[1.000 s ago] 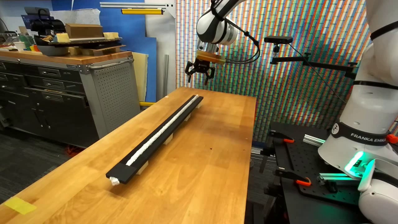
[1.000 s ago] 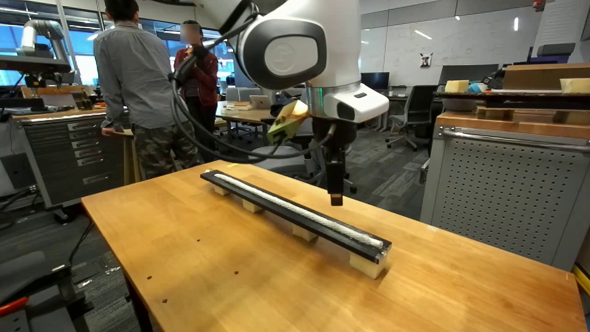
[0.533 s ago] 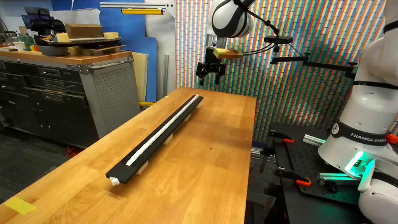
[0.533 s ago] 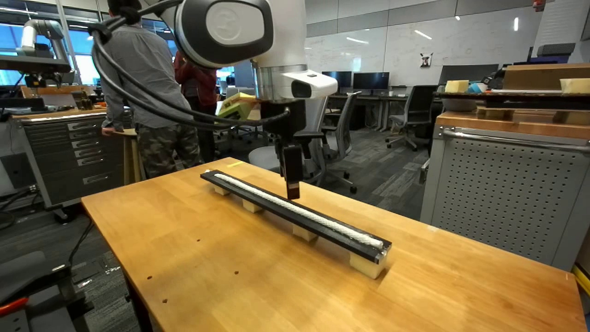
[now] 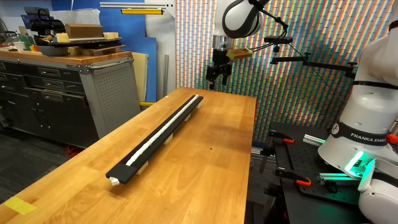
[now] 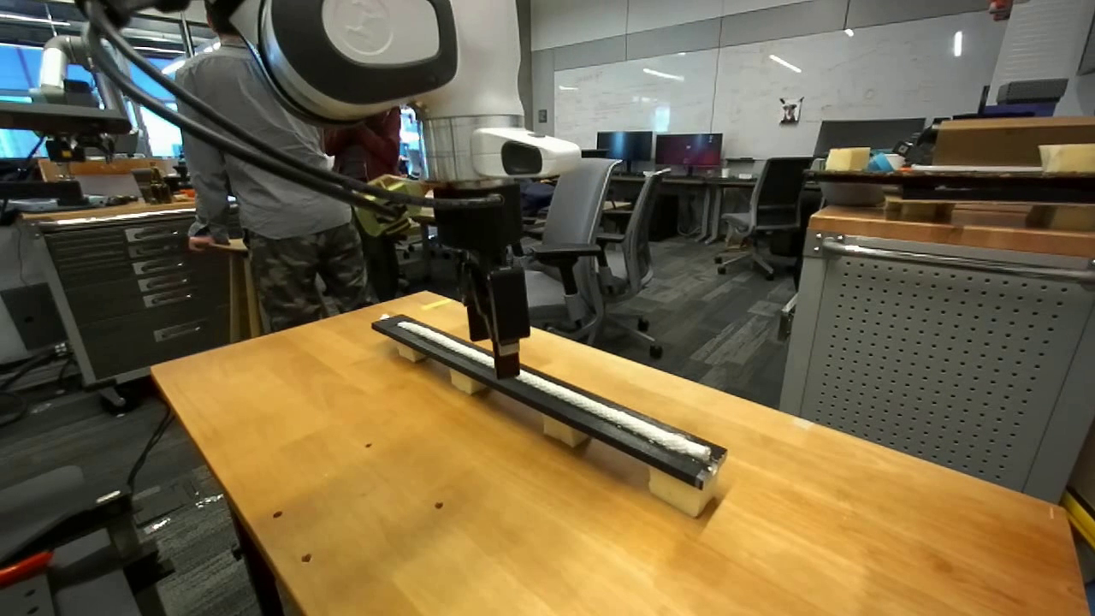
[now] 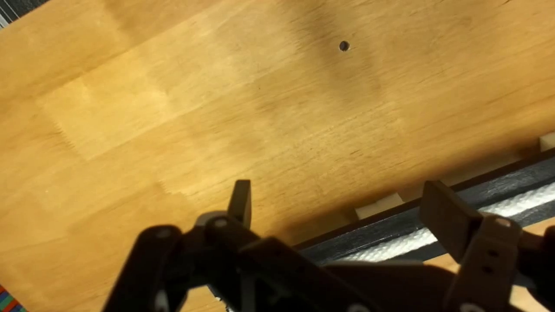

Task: Put the white rope in the black groove

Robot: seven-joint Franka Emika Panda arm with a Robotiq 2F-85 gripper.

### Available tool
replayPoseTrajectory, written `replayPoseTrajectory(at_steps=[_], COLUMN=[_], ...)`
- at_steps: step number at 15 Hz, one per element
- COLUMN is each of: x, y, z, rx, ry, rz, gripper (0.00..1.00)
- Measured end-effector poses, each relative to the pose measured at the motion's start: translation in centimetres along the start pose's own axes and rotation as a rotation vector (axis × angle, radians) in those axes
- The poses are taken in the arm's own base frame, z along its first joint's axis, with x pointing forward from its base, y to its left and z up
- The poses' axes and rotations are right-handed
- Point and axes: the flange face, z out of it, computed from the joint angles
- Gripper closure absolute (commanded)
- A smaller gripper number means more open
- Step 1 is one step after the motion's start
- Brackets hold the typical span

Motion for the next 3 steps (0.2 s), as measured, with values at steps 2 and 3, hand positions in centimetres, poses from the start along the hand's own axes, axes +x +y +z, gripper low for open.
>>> replayPoseTrajectory(at_steps=[2,3], x=[-0.01,-0.01], y=[0.01,0.02], z=[0.19,0.21], rx=[-0.001,-0.001], ry=[-0.003,-0.004], rz=[0.000,0.000], gripper=[0.00,0.00])
